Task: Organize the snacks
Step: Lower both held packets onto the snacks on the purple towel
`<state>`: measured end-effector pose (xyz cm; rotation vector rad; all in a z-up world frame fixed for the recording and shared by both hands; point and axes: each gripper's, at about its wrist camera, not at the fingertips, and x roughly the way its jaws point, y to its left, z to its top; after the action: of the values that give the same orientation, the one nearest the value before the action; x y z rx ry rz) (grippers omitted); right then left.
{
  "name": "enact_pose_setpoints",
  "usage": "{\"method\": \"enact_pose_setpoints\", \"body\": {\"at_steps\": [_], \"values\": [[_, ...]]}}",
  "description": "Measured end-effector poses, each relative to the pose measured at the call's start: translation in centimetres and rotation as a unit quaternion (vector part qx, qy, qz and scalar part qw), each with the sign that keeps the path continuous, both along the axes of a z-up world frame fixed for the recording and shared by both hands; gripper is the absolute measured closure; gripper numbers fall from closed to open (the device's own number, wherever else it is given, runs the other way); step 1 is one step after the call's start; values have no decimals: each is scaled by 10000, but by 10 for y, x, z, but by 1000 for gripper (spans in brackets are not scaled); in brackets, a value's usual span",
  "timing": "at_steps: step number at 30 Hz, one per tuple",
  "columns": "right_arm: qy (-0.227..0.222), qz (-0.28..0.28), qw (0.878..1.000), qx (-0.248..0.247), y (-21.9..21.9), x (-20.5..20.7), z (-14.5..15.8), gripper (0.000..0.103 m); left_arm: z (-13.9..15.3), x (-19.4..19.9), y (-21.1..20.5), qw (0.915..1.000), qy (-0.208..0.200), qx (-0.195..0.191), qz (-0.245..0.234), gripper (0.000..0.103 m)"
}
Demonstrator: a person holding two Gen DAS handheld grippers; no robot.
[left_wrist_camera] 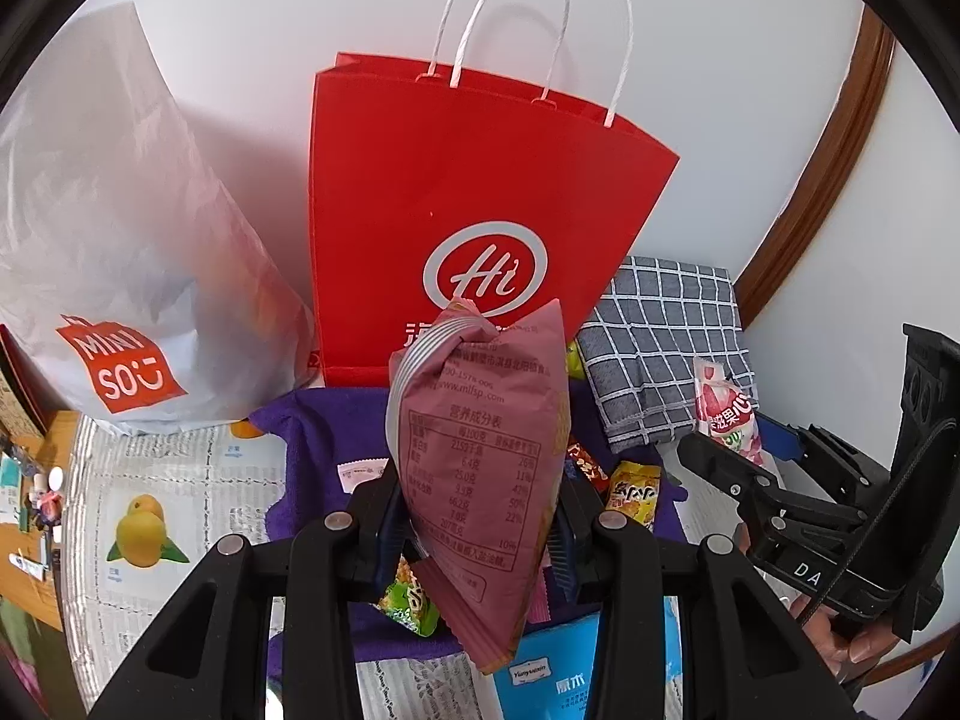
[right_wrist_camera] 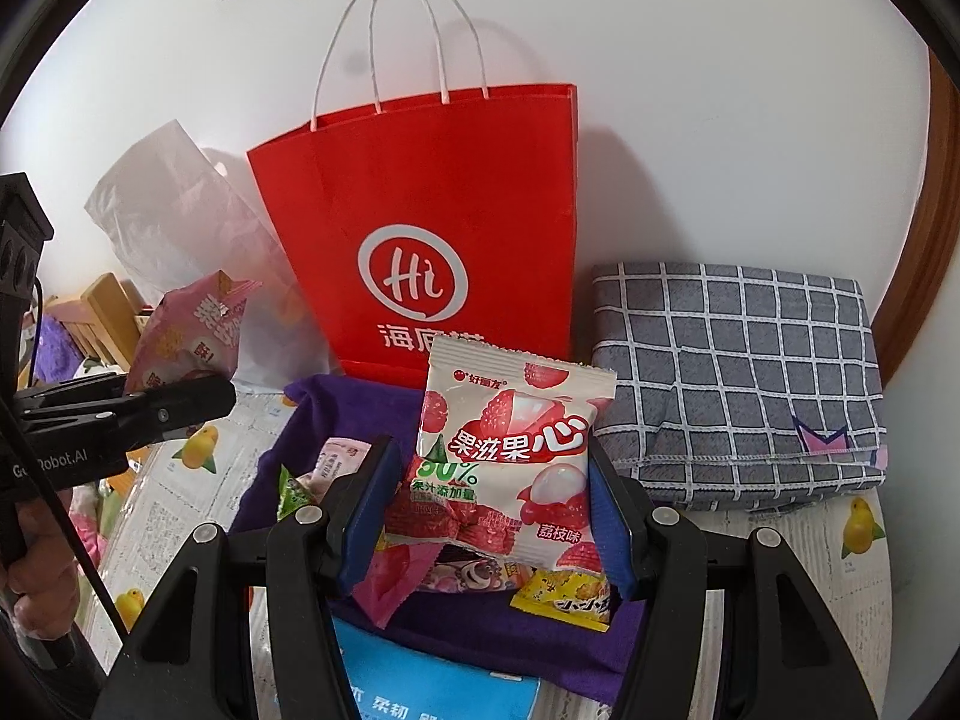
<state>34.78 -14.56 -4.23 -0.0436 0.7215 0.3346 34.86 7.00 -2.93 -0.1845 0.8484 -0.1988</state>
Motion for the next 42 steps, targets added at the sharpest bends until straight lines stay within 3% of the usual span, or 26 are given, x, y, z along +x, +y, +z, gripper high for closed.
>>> {"method": "enact_pose_setpoints", "body": {"at_steps": [17,42], "values": [[251,76,9996,140,-5,20,-27,43,-34,27,-10,9993,336,-86,-110,66],[727,234,9969,-180,5,40,-62,43,-69,51,-11,9966,737,-300,-212,66]]}}
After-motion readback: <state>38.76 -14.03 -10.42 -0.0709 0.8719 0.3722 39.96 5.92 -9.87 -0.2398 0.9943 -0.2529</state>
